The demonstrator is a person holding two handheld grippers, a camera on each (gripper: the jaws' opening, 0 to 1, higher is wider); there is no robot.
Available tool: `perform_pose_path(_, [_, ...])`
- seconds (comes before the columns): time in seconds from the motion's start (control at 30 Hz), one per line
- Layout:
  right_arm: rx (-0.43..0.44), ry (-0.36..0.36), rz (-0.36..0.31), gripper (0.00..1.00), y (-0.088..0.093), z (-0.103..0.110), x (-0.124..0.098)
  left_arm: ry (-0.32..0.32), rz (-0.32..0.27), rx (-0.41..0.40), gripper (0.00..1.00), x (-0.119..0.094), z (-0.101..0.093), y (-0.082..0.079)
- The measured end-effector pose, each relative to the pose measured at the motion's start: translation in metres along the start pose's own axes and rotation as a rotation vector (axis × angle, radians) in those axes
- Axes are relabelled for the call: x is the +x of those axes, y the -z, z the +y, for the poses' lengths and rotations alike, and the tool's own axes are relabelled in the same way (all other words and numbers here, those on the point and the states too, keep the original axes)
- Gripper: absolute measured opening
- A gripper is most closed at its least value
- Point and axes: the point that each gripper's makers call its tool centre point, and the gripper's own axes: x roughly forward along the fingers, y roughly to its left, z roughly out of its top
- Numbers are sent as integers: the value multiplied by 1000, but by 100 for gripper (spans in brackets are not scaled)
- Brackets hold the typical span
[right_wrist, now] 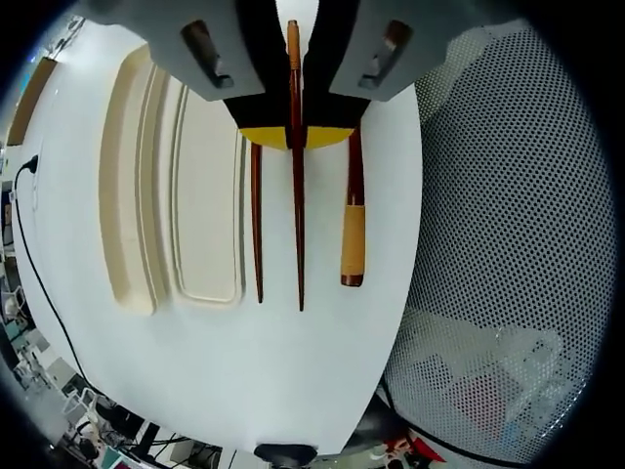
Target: Arrange the utensils inside the cutlery case until each visible utensil rests in its matching compartment.
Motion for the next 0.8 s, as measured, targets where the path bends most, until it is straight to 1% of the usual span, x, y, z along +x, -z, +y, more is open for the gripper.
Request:
perform_pose_path(0.13, [13,1,-3,0,1,0,-3,3,2,1,14,0,0,0])
perform_pose_path(0.37, [4,23,-10,0,-1,-5,-15,5,1,4,14,0,-1,0])
perform_pose_path(0.4, [0,32,-8,0,-1,-7,-16,4,1,4,14,0,-1,0])
perform_pose_path(0.47, [-30,66,27,0,3,-12,-19,5,0,4,14,0,-1,0])
perform_pose_path(0.57, [-20,61,15,0,1,-13,-22,6,1,1,14,0,-1,0])
perform_pose_path(0.67, [-16,65,17,0,2,-16,-25,5,1,2,14,0,0,0])
perform_pose_path(0.8, [22,44,-10,0,2,-17,-27,3,0,2,14,0,0,0])
